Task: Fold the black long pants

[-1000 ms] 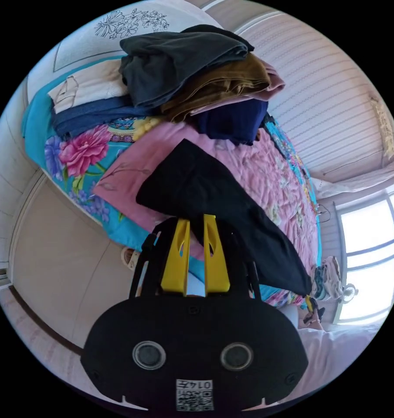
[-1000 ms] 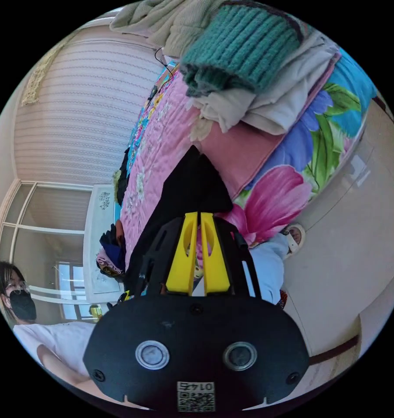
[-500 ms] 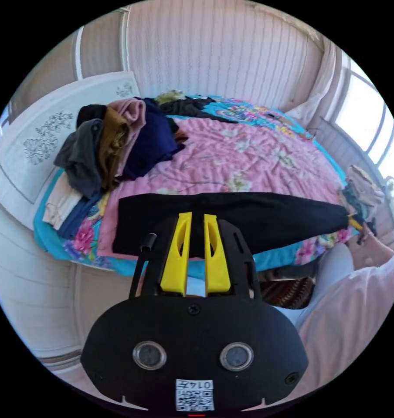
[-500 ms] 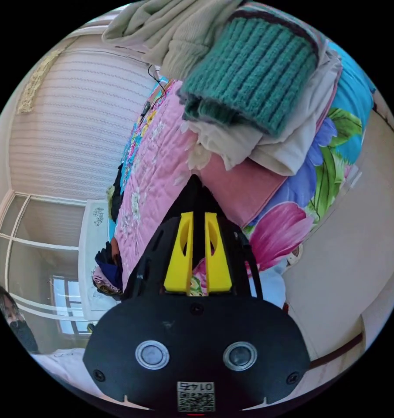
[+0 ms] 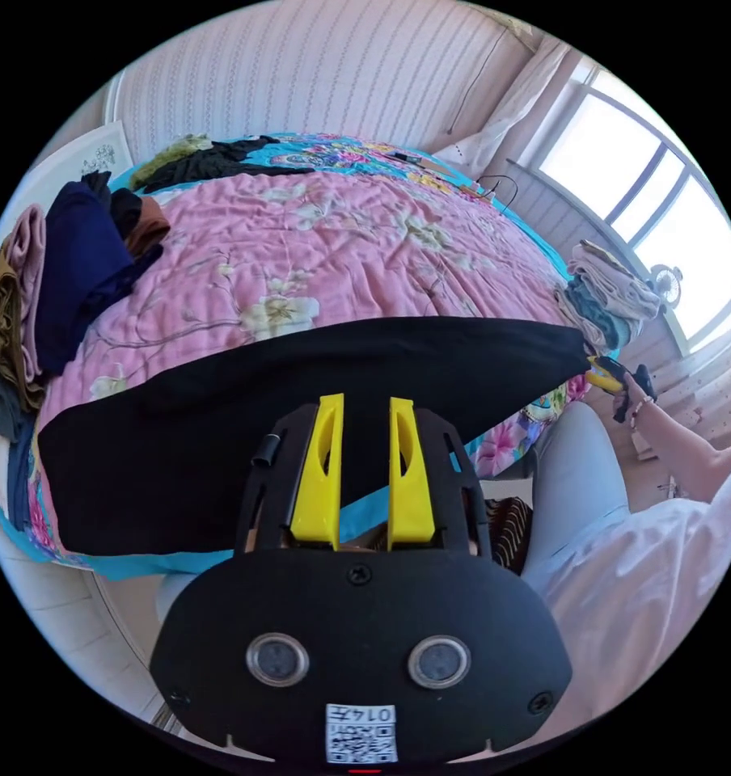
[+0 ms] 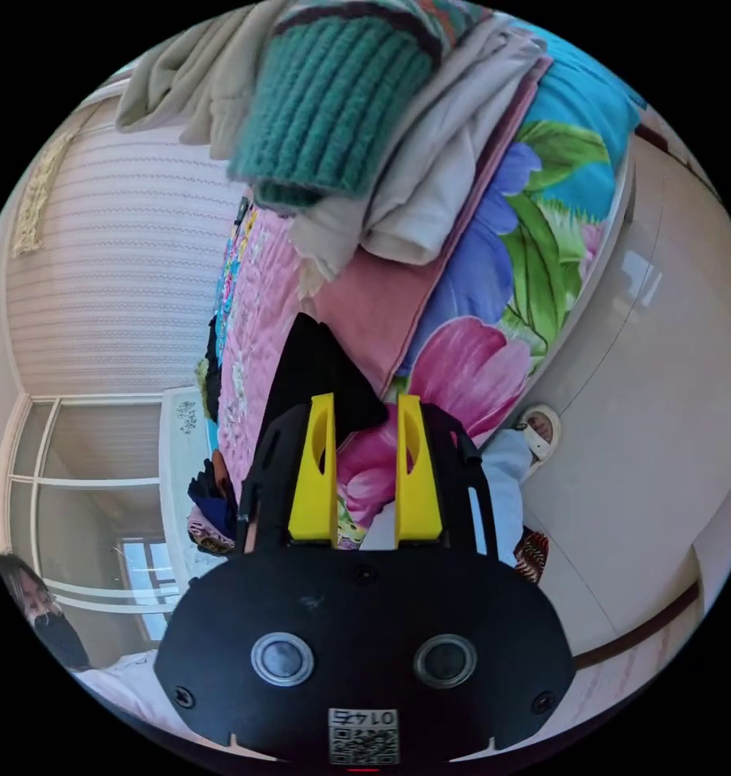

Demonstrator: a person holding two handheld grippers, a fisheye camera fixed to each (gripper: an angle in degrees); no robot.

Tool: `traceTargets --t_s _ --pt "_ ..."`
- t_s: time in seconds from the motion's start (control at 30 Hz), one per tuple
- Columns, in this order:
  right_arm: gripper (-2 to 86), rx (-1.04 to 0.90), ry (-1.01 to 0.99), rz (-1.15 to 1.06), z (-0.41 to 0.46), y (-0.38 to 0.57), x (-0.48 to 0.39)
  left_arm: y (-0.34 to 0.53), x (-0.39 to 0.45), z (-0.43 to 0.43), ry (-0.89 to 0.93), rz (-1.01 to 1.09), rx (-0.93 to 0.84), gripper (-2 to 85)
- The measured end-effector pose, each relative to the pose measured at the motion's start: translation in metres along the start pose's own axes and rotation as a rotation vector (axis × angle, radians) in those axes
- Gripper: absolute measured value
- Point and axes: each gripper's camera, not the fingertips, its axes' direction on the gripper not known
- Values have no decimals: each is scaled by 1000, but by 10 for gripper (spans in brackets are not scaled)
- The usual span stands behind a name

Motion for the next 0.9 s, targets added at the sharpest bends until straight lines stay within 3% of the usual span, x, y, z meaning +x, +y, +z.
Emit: traceTargets --t_s 0.2,0.63,0.73,0.9 --pt "39 -13 30 -124 -26 5 -58 -26 35 36 -102 38 -94 89" --pt "14 -41 -91 -459 -82 1 -217 -56 78 33 -46 -11 -107 86" --pt "11 -24 14 -526 -88 14 -250 -62 91 31 -51 -11 -117 86" --pt "1 -99 425 -221 -64 19 -245 -66 112 26 -39 -5 -90 85"
